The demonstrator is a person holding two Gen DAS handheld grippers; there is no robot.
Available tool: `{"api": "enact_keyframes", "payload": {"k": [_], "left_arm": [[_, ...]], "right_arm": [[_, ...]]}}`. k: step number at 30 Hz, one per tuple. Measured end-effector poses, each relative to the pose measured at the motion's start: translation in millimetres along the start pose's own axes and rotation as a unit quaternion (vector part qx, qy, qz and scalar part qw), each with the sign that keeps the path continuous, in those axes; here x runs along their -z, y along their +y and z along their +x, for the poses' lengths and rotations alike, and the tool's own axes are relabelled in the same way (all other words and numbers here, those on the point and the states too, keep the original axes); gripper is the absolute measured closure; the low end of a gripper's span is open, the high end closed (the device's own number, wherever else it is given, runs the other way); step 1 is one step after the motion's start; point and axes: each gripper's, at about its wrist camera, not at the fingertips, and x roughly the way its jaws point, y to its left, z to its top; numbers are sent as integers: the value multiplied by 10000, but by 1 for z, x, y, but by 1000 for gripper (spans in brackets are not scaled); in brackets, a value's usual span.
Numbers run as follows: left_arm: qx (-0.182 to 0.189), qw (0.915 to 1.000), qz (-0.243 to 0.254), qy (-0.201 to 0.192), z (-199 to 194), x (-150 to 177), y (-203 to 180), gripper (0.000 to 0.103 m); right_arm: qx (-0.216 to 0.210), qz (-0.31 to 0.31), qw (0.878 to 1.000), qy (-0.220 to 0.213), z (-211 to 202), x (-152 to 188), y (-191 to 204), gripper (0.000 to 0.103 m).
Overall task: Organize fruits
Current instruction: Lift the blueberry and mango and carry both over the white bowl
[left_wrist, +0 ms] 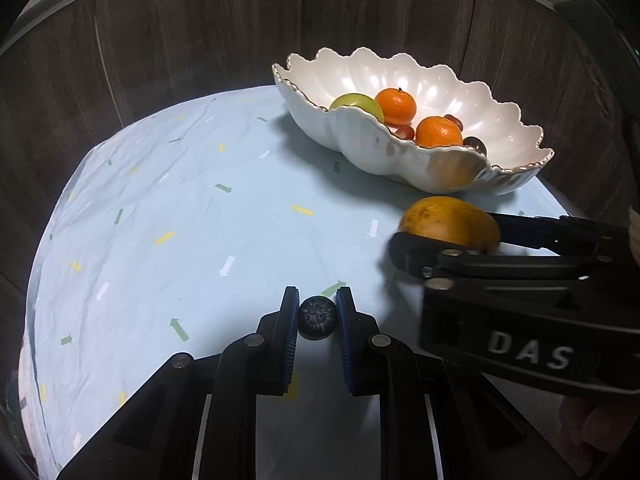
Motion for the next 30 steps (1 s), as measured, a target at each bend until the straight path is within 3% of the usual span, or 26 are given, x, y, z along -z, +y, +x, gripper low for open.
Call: {"api": "enact_keyframes", "payload": {"k": [30], "left_arm": [[-243,9992,-19,-306,-56,-22,-6,84]], "right_arm": [[49,67,9987,-497,-71,-1,-7,25]]}}
